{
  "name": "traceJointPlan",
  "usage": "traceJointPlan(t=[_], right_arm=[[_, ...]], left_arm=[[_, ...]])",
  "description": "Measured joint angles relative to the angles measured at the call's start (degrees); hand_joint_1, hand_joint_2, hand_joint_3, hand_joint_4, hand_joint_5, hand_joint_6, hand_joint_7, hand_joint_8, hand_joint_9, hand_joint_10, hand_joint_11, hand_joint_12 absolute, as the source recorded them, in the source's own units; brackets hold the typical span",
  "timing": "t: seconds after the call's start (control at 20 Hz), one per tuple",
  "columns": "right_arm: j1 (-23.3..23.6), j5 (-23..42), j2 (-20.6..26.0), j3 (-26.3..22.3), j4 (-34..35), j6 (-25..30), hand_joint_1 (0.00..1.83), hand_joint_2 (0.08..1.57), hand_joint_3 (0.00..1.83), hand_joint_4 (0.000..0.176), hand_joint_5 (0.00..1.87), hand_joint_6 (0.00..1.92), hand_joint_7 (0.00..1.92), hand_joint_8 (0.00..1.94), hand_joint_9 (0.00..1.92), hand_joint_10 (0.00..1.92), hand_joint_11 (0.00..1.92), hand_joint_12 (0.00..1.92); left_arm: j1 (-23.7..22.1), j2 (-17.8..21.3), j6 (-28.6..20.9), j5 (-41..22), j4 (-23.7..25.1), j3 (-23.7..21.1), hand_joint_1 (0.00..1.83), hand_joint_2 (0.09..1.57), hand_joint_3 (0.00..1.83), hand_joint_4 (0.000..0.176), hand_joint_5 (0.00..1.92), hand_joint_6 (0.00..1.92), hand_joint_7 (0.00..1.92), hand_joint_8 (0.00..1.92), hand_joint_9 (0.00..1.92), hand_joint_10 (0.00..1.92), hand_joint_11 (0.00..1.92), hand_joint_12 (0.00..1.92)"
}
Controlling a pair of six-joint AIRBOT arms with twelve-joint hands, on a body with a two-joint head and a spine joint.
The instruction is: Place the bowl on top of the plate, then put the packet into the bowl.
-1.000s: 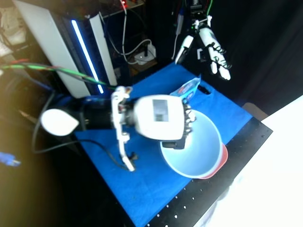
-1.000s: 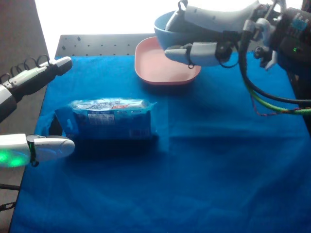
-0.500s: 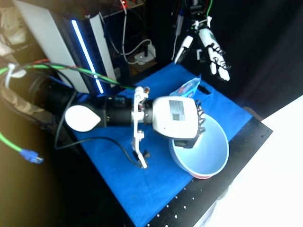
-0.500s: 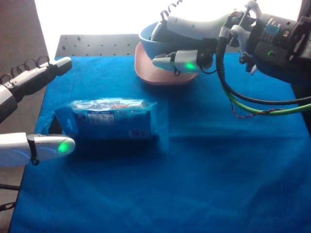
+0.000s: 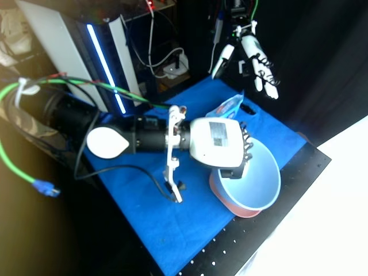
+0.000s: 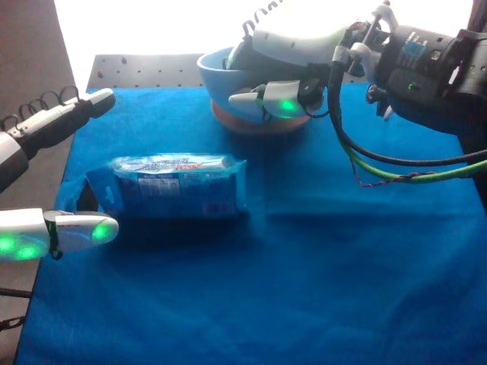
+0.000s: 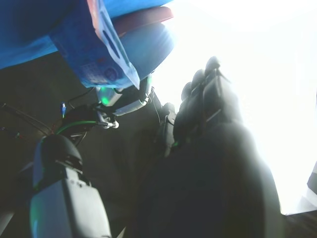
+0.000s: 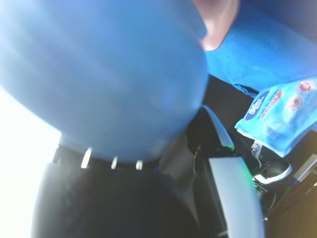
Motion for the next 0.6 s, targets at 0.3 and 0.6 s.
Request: traceJointPlan(t=[0.3, 0.6], right_arm=[[0.0, -0.04, 0.0, 0.0, 0.22, -0.09, 0.0, 1.38, 0.0, 0.0, 0.56, 0.0, 0.66, 0.0, 0.72, 0.05, 0.38, 0.94], [-1.16, 0.28, 0.0, 0.0, 1.33, -0.13, 0.09, 1.41, 0.0, 0.0, 0.52, 0.0, 0.58, 0.01, 0.66, 0.03, 0.32, 0.93]], left_arm=[[0.0, 0.0, -0.04, -0.02, -0.02, 0.0, 0.65, 0.88, 0.0, 0.173, 0.05, 0.0, 0.0, 0.0, 0.0, 0.0, 0.0, 0.0], [0.0, 0.0, -0.24, -0.09, -0.02, 0.0, 0.63, 0.89, 0.0, 0.175, 0.04, 0.0, 0.0, 0.0, 0.0, 0.0, 0.0, 0.0]])
